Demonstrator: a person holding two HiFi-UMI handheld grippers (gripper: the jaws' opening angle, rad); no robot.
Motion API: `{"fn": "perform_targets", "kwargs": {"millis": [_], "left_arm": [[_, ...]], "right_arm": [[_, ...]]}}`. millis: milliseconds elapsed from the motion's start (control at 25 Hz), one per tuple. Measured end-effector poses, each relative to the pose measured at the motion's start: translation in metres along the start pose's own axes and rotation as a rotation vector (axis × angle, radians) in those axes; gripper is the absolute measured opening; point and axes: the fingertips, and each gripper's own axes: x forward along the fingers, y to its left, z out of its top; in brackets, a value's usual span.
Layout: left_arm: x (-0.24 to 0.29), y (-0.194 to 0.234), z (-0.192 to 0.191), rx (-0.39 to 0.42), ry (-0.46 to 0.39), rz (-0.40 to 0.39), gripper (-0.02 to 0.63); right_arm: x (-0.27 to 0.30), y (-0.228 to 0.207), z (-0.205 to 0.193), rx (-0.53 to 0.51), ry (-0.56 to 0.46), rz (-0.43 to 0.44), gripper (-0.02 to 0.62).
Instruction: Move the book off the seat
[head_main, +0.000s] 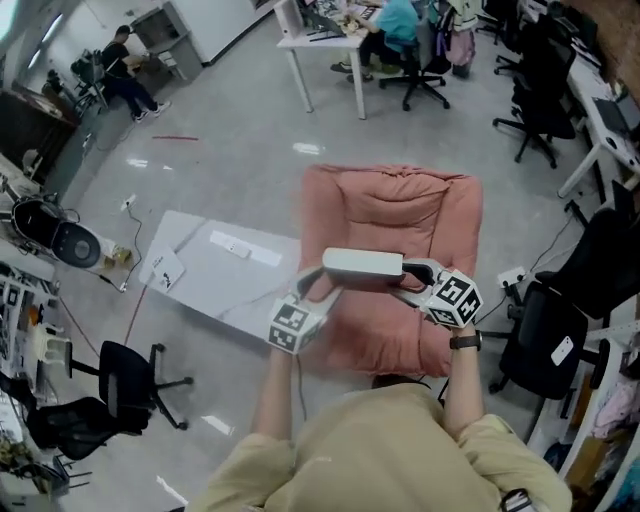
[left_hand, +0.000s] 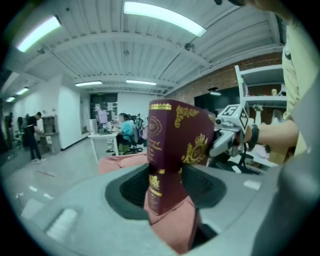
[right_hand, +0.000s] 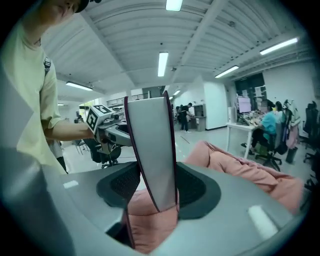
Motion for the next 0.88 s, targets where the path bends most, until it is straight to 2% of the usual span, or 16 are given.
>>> {"fn": "perform_targets", "kwargs": {"millis": [200, 320, 440, 640, 880], "left_arm": [[-0.060, 0.049, -0.003, -0.068, -0.025, 0.223, 0.201], [-0.109, 0.073, -0.013, -0.114, -0.026, 0.352, 0.201], [-0.174, 0.088, -0.030, -0.163, -0.024, 0.465, 0.202], [-0.278, 0.097, -0.075, -0.229, -0.043, 0.632, 0.206], [-0.401, 0.100, -0.123, -0.291, -0.123, 0.782, 0.213]], "right_arm": [[0.063, 0.014, 0.051, -0.151, 0.017, 0.206, 0.222], [0.107, 0.040, 0.076, -0.212, 0.019, 0.338, 0.221], [0.152, 0.087, 0.094, -0.251, 0.023, 0.477, 0.219], [0.221, 0.177, 0.099, -0.307, 0.031, 0.678, 0.216], [0.283, 0.290, 0.116, -0.351, 0.028, 0.801, 0.215]]}}
